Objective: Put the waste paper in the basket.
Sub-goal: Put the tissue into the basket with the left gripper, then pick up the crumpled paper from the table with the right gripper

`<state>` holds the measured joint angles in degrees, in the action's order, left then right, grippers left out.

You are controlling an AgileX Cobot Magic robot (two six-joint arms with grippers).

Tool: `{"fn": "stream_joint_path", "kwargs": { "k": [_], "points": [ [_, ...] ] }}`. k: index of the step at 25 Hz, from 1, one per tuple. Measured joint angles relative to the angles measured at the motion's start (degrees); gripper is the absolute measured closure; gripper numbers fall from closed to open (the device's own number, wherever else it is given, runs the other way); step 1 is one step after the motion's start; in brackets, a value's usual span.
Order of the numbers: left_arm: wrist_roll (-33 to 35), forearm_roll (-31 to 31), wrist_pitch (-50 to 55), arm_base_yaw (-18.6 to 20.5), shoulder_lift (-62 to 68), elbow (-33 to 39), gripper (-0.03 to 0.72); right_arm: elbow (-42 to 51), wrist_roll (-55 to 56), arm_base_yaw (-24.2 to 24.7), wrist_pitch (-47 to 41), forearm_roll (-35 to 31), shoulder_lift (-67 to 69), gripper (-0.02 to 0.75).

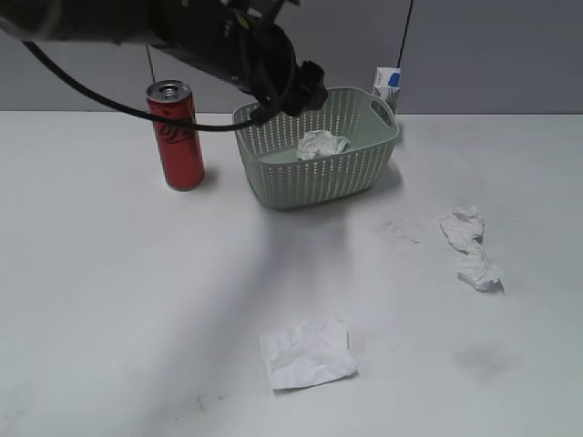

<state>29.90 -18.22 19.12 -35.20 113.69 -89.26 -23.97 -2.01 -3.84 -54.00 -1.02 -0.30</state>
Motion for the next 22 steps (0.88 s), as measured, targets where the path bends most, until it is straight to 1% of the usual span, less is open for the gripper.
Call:
{"fn": "stream_joint_path", "kwargs": {
  "k": [3,5,9,12,17,19,22],
  "points": [
    [-0.12,0.0,6.45,1.09,-5.44,0.0,0.091,0.0,0.0,0.0,0.0,0.0,0.0,0.239],
    [-1.62,0.0,10.31,2.38,-8.94,0.0,0.096,0.0,0.0,0.0,0.0,0.0,0.0,0.239],
    [-6.07,0.86,15.52,7.09,-15.09,0.0,0.097,0.0,0.0,0.0,0.0,0.0,0.0,0.239],
    [-9.31,4.6,20.93,11.18,-18.24,0.0,0.097,0.0,0.0,0.0,0.0,0.0,0.0,0.239],
    [-16.39,14.56,33.01,17.29,-21.52,0.0,0.097,0.0,0.0,0.0,0.0,0.0,0.0,0.239],
    [-17.47,15.95,37.29,19.87,-22.86,0.2,0.097,0.0,0.0,0.0,0.0,0.0,0.0,0.239],
    [-17.94,16.47,39.67,23.61,-26.41,2.94,0.097,0.0,0.0,0.0,0.0,0.0,0.0,0.239]
  ]
}}
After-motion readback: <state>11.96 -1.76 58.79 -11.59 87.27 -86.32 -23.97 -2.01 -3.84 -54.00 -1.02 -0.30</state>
